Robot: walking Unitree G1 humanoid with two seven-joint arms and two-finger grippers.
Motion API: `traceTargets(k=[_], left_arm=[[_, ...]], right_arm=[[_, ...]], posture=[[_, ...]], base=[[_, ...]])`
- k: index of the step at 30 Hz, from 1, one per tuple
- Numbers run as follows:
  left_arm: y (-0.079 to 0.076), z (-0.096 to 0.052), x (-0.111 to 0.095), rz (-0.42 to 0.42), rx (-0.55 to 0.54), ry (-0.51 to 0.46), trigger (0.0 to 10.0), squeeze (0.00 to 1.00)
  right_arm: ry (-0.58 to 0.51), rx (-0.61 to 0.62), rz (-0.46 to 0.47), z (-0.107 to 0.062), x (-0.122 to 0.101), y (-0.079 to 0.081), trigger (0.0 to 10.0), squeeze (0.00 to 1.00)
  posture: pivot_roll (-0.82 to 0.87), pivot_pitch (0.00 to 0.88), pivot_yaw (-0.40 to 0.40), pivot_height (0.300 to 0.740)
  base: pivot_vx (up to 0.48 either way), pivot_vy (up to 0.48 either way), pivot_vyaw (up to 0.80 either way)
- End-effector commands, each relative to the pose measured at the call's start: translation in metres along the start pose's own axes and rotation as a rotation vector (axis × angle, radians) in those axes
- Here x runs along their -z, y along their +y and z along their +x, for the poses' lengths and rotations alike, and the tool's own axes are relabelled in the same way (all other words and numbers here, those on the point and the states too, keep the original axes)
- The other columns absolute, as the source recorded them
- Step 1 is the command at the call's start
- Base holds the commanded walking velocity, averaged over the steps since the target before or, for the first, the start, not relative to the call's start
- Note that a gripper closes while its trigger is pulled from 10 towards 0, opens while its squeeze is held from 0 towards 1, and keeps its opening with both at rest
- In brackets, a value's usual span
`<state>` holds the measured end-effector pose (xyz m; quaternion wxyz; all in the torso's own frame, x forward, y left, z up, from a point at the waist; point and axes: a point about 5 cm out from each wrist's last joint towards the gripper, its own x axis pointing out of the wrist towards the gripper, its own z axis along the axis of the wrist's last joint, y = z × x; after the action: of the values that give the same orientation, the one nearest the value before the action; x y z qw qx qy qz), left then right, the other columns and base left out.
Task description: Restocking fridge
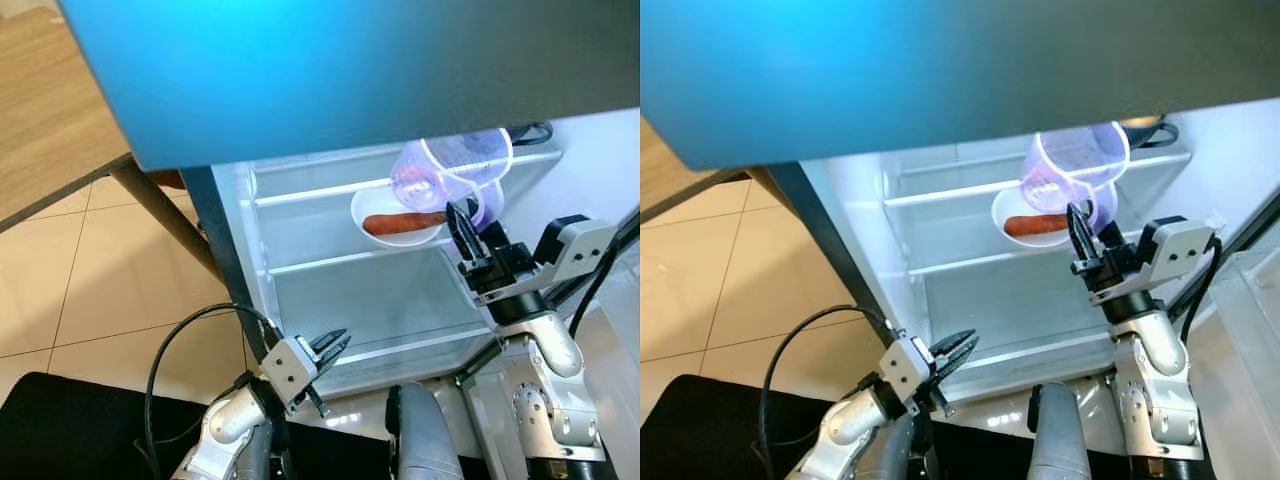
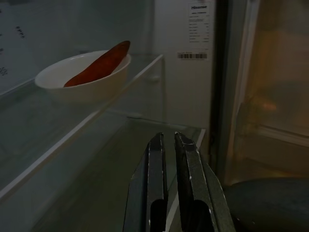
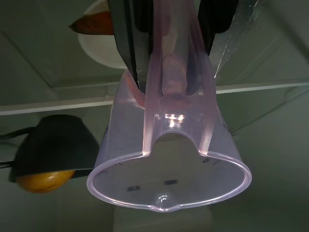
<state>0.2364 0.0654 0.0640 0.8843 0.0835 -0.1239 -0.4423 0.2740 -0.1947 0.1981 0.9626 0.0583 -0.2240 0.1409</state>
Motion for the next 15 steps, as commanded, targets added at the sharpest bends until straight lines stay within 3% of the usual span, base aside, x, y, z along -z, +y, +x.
traceTargets(k=[1,15], left_arm=[[-0.004,-0.004,0.003,-0.020,-0.001,0.016,10.0,0.00],[0.004,0.008,-0.011,-0.032,-0.046,-0.052,10.0,0.00]], right_arm=[[-0.001,-0.005,0.005,0.000,-0.002,0.002,10.0,0.00],[-0.040,-0.020,-0.015,0.017,-0.015,0.004,10.0,0.00]], posture=[[-0.12,0.185,0.064,0.587],[-0.12,0.191,0.063,0.587]], base=[[0.000,0.000,0.00],[0.000,0.000,0.00]])
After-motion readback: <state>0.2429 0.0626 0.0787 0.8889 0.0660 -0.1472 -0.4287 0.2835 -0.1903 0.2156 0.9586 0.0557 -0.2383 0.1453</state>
